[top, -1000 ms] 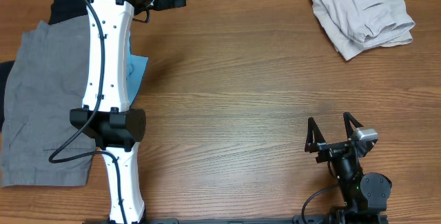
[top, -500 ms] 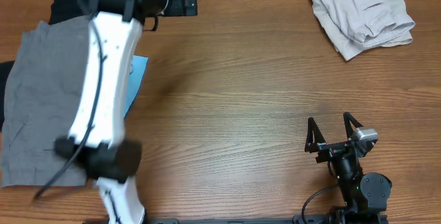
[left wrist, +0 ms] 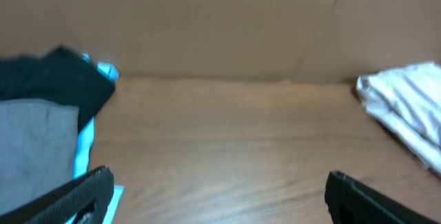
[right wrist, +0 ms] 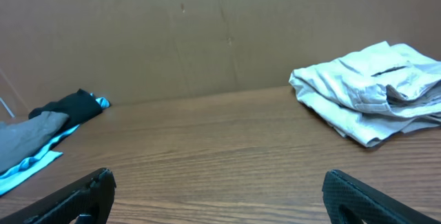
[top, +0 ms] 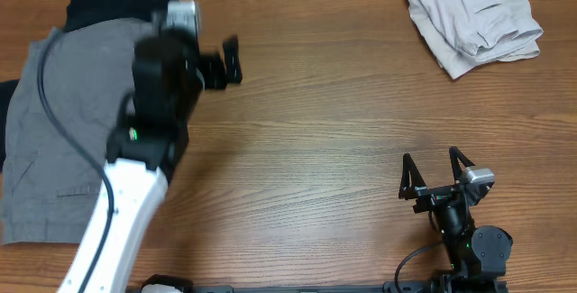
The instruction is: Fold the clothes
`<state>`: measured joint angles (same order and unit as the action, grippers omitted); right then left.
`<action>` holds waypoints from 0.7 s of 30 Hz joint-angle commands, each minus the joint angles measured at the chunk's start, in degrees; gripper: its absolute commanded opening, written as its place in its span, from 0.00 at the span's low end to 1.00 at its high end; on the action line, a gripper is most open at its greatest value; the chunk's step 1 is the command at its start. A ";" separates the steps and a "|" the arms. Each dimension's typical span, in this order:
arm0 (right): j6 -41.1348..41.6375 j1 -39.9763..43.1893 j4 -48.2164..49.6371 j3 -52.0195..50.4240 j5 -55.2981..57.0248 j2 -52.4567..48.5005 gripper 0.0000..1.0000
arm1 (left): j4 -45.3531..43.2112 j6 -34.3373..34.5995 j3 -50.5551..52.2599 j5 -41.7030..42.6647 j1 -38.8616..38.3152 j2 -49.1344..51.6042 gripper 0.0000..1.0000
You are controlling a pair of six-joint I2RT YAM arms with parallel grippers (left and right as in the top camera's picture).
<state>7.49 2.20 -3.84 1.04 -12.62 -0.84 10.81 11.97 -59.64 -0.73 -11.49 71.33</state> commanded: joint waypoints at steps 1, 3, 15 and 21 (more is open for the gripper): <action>-0.07 -0.33 0.37 -0.59 0.55 0.68 1.00 | -8.04 -0.81 13.00 -1.86 0.33 -10.75 1.00; -0.09 -0.33 0.37 -0.59 0.55 0.68 1.00 | -14.36 -0.79 21.66 -2.71 0.33 -16.94 1.00; -0.07 -0.33 0.37 -0.59 0.55 0.68 1.00 | -20.85 10.32 52.30 -0.09 11.50 -49.75 1.00; -0.09 -0.33 0.37 -0.59 0.55 0.68 1.00 | -18.27 10.27 59.30 -0.11 12.90 -60.30 1.00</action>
<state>7.44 2.20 -3.86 1.04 -12.64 -0.84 -7.90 21.06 -3.20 -1.54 0.56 14.50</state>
